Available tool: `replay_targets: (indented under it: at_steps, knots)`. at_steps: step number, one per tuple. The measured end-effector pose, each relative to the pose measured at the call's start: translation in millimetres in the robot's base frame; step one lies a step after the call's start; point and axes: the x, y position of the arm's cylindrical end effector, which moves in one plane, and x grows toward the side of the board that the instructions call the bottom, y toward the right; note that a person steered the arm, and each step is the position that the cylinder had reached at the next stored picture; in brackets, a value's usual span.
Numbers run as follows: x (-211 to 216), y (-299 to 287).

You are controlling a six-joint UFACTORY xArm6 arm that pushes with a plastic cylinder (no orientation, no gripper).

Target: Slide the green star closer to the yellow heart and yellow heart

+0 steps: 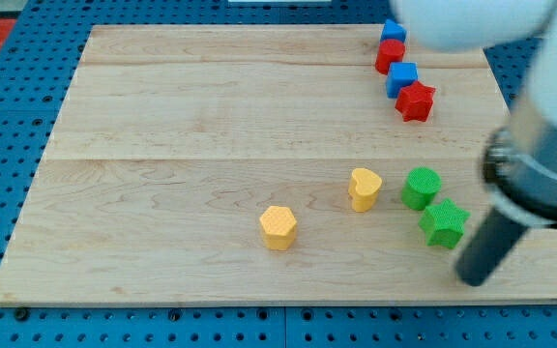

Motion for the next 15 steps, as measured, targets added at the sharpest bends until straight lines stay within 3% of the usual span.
replay_targets:
  at_steps: [2, 4, 6, 7, 9, 12, 14, 15]
  knots:
    - [-48, 92]
    - [-60, 26]
    - [-47, -85]
    - [-13, -78]
    - [-25, -136]
    - [-51, -144]
    - [-43, -128]
    - [-50, -158]
